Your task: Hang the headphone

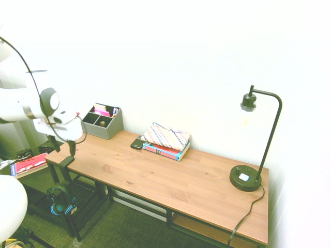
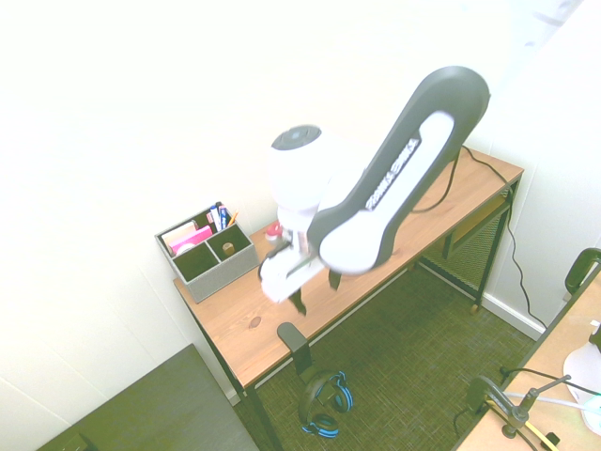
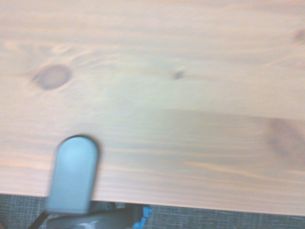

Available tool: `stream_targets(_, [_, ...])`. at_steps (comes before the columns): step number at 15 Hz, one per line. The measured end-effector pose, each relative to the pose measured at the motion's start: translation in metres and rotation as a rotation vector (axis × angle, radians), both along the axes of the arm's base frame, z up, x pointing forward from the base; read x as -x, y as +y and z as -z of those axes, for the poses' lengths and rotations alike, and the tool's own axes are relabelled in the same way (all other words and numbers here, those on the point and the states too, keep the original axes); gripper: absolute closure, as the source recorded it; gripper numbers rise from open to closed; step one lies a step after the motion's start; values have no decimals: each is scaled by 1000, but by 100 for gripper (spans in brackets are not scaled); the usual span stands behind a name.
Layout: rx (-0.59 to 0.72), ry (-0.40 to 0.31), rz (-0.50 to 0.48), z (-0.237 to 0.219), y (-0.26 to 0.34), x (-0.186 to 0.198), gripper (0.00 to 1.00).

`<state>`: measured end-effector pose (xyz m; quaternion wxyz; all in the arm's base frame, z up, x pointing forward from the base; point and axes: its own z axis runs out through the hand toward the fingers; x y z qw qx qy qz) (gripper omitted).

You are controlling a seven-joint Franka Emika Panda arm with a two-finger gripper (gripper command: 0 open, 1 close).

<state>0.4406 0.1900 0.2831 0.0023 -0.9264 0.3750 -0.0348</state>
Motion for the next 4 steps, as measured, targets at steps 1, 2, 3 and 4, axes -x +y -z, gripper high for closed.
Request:
stream_targets(1, [2, 3, 12, -21, -36, -6, 0])
stream_targets(2, [2, 8, 22, -42, -72, -8, 0])
stream_targets(3, [-2, 15, 29, -63, -108, -6, 0])
stream_targets(4, [-5, 19, 26, -81, -133, -1, 0])
